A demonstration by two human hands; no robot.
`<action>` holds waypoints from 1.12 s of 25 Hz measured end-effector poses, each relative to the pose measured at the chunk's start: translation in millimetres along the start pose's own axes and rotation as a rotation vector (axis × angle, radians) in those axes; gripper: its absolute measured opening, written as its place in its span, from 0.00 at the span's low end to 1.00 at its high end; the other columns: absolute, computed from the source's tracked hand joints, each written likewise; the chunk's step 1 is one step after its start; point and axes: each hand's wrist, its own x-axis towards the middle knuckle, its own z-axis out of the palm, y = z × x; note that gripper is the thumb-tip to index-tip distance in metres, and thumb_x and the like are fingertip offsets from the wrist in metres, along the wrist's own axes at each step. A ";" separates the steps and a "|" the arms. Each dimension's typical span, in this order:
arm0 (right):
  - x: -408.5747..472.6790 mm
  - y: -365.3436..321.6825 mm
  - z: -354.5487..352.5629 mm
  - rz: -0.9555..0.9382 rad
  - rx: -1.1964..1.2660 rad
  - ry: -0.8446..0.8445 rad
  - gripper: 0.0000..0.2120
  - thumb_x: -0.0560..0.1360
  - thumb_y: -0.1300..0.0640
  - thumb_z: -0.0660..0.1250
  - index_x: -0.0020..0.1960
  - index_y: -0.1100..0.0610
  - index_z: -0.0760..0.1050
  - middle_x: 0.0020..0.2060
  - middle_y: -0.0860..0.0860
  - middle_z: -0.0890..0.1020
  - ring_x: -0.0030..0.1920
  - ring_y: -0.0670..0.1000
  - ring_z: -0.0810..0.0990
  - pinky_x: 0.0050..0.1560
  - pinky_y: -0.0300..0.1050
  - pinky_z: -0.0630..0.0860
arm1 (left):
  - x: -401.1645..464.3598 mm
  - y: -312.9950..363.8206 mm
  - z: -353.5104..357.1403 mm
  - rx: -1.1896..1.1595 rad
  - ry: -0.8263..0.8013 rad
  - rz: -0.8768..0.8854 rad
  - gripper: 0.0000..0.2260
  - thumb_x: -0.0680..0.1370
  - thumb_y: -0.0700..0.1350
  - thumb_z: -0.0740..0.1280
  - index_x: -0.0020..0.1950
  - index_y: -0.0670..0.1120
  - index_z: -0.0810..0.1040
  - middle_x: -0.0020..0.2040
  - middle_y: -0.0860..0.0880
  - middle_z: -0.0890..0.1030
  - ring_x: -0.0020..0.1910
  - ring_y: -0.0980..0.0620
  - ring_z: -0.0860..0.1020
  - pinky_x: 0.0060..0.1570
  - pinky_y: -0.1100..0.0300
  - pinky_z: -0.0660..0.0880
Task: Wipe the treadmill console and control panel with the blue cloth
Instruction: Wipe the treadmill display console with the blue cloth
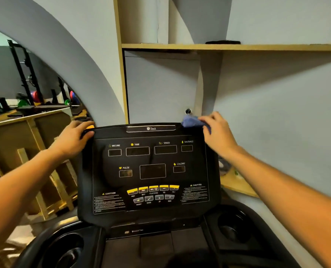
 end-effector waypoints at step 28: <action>-106.9 34.0 95.9 -0.088 -0.424 -0.158 0.32 0.82 0.47 0.51 0.83 0.51 0.45 0.83 0.53 0.44 0.82 0.58 0.40 0.80 0.61 0.47 | -14.3 2.8 22.3 -0.177 0.136 0.096 0.13 0.83 0.52 0.53 0.64 0.66 0.68 0.59 0.37 0.75 0.61 0.37 0.73 0.60 0.44 0.69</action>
